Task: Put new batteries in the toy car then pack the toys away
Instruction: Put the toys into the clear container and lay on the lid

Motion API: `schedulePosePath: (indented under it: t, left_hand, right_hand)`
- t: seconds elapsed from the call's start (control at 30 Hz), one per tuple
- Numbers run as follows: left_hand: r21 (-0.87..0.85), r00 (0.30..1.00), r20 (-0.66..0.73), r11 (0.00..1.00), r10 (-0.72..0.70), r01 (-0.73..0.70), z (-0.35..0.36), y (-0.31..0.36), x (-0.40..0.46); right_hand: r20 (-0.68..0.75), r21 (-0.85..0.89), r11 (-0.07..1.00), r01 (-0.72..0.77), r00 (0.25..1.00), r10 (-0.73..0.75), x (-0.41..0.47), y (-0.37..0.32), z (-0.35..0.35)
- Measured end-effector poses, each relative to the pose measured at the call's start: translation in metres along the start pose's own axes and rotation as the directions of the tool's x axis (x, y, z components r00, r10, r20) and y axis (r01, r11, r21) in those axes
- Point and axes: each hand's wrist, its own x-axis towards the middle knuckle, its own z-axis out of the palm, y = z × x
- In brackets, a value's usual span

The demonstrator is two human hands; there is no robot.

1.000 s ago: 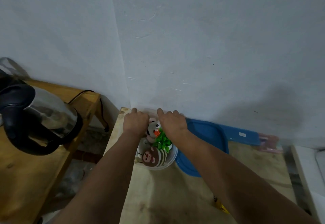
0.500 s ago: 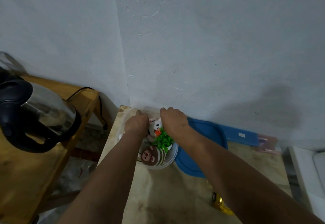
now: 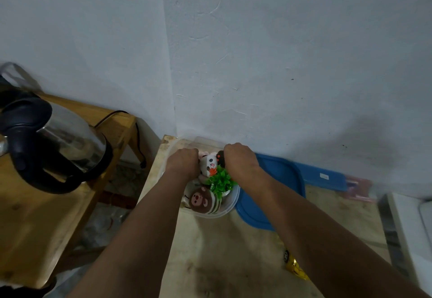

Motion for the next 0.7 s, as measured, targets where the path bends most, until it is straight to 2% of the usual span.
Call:
schedulePosePath:
  t: [0.1, 0.17, 0.27, 0.37, 0.53, 0.6, 0.7]
  left_hand:
    - [-0.142, 0.998, 0.046, 0.989, 0.038, -0.031, -0.002, -0.004, -0.003]
    - [-0.205, 0.996, 0.025, 0.975, 0.088, -0.081, -0.005, -0.009, -0.008]
    - [-0.275, 0.992, -0.103, 0.956, 0.071, -0.097, -0.011, -0.014, -0.018]
    - [-0.236, 0.97, -0.237, 0.966, 0.048, -0.105, -0.019, -0.016, -0.03]
    - [-0.186, 0.904, -0.427, 0.979, -0.007, -0.08, -0.024, -0.019, -0.054]
    - [-0.177, 0.901, -0.429, 0.984, -0.056, -0.024, -0.022, -0.022, -0.066]
    - [-0.204, 0.903, -0.388, 0.972, -0.188, 0.115, -0.016, -0.026, -0.083]
  right_hand:
    - [0.001, -0.006, 1.0, -0.004, 1.0, 0.004, -0.003, -0.005, 0.006]
    - [0.018, -0.033, 0.999, 0.01, 1.0, -0.01, -0.005, -0.01, 0.01]
    - [0.027, -0.044, 0.999, 0.003, 1.0, -0.002, -0.005, -0.012, 0.009]
    - [0.029, 0.041, 0.998, -0.042, 0.999, 0.041, -0.005, -0.006, 0.0]
    - [-0.084, 0.35, 0.915, -0.201, 0.966, 0.245, -0.014, 0.027, -0.011]
    - [-0.081, 0.435, 0.862, -0.259, 0.943, 0.324, -0.028, 0.049, -0.01]
    - [-0.012, 0.474, 0.786, -0.397, 0.89, 0.457, -0.057, 0.084, 0.003]
